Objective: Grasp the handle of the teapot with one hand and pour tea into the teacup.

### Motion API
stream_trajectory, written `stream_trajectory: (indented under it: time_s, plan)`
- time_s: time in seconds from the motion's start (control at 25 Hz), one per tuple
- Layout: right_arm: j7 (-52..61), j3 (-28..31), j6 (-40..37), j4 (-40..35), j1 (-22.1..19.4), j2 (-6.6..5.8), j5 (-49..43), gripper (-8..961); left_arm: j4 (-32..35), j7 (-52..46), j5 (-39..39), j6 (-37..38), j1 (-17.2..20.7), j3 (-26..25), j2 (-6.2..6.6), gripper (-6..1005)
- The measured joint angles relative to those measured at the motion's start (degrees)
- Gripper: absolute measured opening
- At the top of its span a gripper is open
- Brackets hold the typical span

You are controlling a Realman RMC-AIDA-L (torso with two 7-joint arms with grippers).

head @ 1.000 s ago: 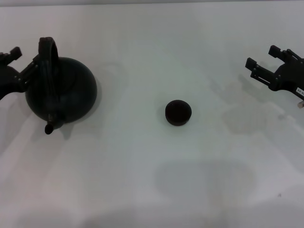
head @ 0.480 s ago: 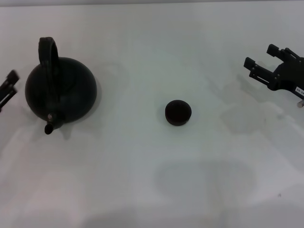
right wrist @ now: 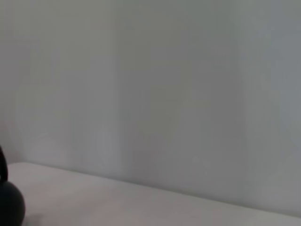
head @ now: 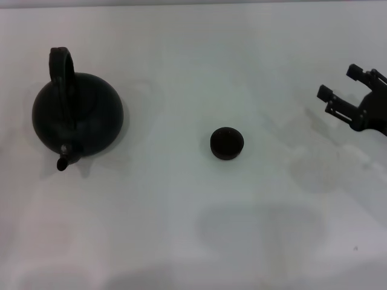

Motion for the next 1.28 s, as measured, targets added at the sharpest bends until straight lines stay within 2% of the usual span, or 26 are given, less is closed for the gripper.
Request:
stream_trajectory:
  time_s: [0.12,0.28,0.56,0.72,1.0,1.28]
  plan:
    - [-1.6,-0.1,0.4,0.6,-1.2,0.18,-0.5,845,-1.0,0.1,0.0,-0.1,0.7,-5.2,-0.08,773]
    - [-4.6,-0.1,0.6,3.2,-2.0,0.4,-0.8,845,-1.6,0.1,0.0,0.1,1.4,-7.7,0.0,772]
    - [-5.8,-0.1,1.1,5.0,-2.3,0.32,-0.8,845,-1.9,0.0,0.2,0.4,1.7,-7.8,-0.05,773]
    - [-6.7,0.7,1.1,4.6,-2.6,0.03,-0.5,845,-4.6,-0.1,0.2,1.8,0.7,-7.6,-0.16,767]
    - [-9.4,9.5,4.4,4.3,-2.9,0.33,-0.2,845,-8.8,0.1,-1.0,5.9,-0.8,-7.9,-0.29,766]
    - [-12.6,12.3,5.2,4.1,-2.6,0.2,-0.2,845,-12.9,0.2,-4.5,6.6,-2.8,-8.0,-0.39,767]
